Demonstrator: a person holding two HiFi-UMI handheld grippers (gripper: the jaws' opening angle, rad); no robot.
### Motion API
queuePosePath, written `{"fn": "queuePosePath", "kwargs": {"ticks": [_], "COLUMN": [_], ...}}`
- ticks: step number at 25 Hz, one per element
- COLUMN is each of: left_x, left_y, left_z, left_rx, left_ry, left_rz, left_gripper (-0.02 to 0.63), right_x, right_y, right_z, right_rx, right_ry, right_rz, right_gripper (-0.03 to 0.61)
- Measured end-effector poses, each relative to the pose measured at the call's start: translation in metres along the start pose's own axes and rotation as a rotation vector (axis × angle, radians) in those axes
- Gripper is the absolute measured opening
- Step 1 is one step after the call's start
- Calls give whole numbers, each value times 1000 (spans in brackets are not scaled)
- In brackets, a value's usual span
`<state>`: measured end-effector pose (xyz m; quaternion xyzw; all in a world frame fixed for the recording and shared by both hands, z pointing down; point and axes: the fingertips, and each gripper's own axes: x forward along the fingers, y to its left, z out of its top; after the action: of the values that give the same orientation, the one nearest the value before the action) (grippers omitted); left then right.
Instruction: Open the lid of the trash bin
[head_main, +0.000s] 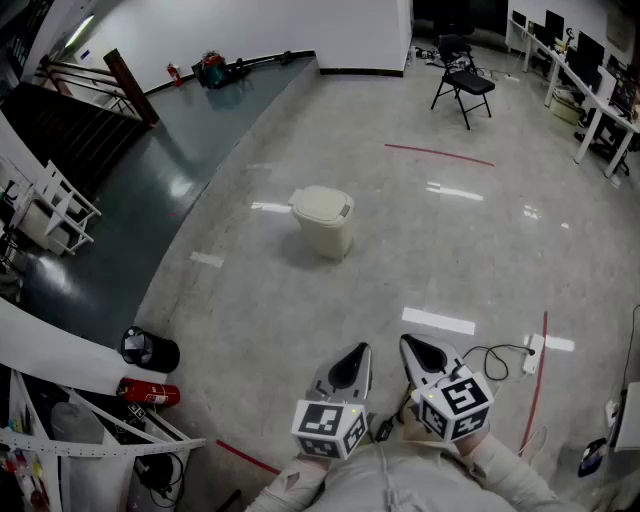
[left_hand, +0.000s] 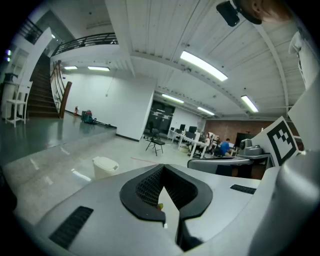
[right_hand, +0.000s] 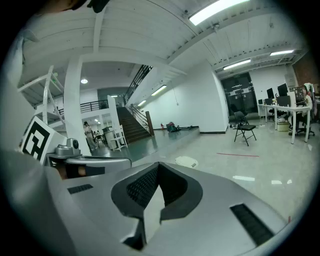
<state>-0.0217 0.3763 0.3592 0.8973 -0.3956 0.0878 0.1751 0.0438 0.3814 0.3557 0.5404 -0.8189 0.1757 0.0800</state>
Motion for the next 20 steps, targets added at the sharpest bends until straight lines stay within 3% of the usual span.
{"fn": "queuePosePath", "kwargs": {"ticks": [5, 11, 20], "left_x": [-76, -113, -120], "left_y": [-3, 5, 19], "left_z": [-22, -33, -29], "left_rx": [140, 80, 47], "left_ry": [4, -17, -32], "left_rz": [-6, -42, -61], "left_gripper": [5, 5, 5], "right_x": [-23, -31, -42], "right_y": [70, 114, 110], "right_z": [-26, -41, -41], "right_rx": [-25, -34, -4], "right_ry": [-3, 0, -22], "right_rz": [-2, 8, -69], "right_gripper": [-2, 0, -2]}}
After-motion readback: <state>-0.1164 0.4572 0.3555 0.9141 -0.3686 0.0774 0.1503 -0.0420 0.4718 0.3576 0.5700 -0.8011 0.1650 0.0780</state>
